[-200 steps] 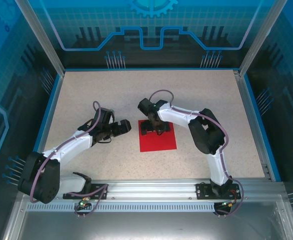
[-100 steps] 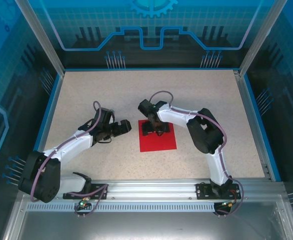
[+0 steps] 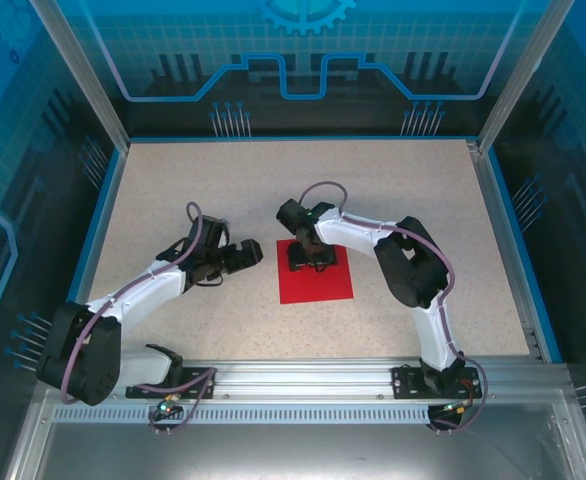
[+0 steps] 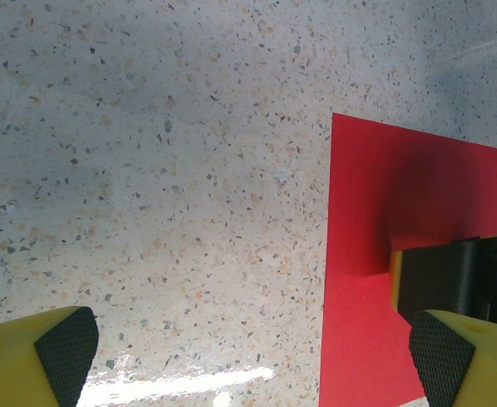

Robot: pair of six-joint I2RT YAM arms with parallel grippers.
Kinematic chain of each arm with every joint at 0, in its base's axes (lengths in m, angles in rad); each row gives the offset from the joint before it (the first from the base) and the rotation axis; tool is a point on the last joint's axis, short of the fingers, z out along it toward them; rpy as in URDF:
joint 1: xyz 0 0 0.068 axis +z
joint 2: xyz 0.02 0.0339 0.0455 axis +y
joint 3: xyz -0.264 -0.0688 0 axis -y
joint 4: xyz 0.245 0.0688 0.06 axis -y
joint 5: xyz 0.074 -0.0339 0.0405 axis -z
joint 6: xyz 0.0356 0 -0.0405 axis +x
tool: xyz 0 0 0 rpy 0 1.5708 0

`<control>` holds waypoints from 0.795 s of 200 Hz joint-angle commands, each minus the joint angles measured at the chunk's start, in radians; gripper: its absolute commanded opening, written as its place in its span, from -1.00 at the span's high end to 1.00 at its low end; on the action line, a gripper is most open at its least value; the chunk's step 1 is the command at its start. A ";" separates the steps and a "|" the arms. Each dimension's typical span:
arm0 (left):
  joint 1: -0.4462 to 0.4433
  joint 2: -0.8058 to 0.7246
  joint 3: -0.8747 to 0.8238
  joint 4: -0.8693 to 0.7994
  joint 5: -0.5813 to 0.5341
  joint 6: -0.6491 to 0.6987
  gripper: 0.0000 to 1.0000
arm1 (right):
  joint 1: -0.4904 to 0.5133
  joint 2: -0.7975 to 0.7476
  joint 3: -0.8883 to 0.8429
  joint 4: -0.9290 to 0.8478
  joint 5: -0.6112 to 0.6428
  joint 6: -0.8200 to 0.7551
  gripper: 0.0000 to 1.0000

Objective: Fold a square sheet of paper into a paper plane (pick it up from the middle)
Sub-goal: Fold the square sheet of paper in half at the center of the table.

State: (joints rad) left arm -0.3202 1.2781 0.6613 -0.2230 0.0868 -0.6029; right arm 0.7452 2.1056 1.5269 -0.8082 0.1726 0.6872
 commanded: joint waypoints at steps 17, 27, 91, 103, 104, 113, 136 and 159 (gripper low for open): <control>0.009 0.001 -0.001 0.007 0.020 -0.005 -0.97 | -0.001 -0.041 0.012 -0.053 0.000 -0.021 -0.87; 0.009 0.001 -0.001 0.008 0.023 -0.006 -0.97 | -0.005 -0.046 0.007 -0.052 0.005 -0.021 -0.92; 0.009 0.007 -0.002 0.013 0.024 -0.005 -0.97 | -0.015 0.008 -0.092 0.013 -0.004 0.031 -0.99; 0.009 0.010 0.001 0.011 0.027 -0.004 -0.97 | -0.017 0.049 -0.094 0.009 -0.034 0.029 -0.99; 0.009 0.010 0.001 0.011 0.027 -0.004 -0.97 | -0.017 0.053 -0.095 0.007 -0.034 0.031 -0.99; 0.009 0.010 0.003 0.010 0.027 -0.001 -0.97 | -0.009 0.079 -0.102 0.010 -0.041 0.039 -0.99; 0.009 0.006 -0.007 0.015 0.022 -0.001 -0.97 | 0.005 0.128 -0.142 0.060 -0.083 0.045 -0.96; 0.009 0.011 -0.012 0.021 0.030 -0.005 -0.97 | 0.009 0.135 -0.169 0.092 -0.101 0.052 -0.86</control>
State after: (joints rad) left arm -0.3202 1.2785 0.6586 -0.2150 0.0875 -0.6025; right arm 0.7452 2.0895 1.4658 -0.7624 0.1741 0.6926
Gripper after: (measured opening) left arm 0.985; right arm 0.951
